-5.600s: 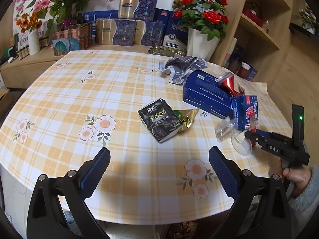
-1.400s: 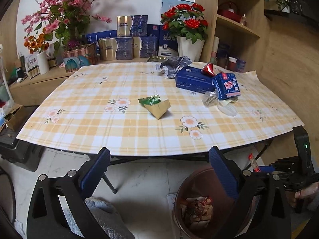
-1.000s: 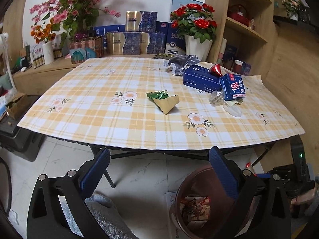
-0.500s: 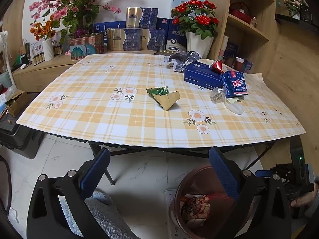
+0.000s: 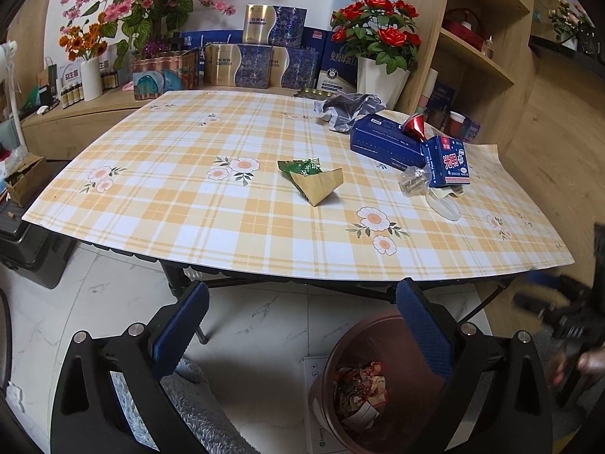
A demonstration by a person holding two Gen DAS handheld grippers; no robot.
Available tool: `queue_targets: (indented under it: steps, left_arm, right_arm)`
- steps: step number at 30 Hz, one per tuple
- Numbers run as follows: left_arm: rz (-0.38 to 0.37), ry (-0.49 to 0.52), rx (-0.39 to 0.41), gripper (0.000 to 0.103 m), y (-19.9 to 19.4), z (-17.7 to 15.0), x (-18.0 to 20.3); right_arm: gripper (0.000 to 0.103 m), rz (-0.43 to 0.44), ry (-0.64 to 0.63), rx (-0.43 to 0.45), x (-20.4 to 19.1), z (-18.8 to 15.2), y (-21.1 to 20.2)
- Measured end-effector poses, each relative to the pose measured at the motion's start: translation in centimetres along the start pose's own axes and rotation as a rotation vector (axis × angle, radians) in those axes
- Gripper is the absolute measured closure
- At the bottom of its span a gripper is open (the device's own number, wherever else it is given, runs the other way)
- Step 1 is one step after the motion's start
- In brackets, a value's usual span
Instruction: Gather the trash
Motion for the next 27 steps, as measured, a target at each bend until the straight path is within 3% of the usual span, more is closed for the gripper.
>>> queue_targets:
  steps: [9,13,17,27]
  left_arm:
    - [0.014,0.036,-0.038,0.006,1.3,-0.2,0.7]
    - [0.02,0.018,-0.048,0.006,2.1,0.3,0.6]
    - [0.002,-0.031,-0.044,0.006,3.1,1.8,0.6]
    - [0.041,-0.208,-0.14,0.006,10.9,5.2,-0.9]
  right_arm:
    - [0.006,-0.123,0.095,0.126,5.6,3.9,-2.2]
    - [0.006,-0.176,0.097,0.138,7.6,4.3,-2.1]
    - [0.006,-0.181,0.116,0.143,9.1,4.5,-1.4]
    - [0.006,-0.144,0.162,0.099,9.9,4.4,2.0]
Point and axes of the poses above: each gripper's, at about its wrist camera, not at the fingertips, and y roughly the way its jaws point, x to its right, z to its top, the point moved 7 cm from there along y, roughly the way its jaws point, and after that the axes turned 13 degrees about x, right-handed, at the moved point
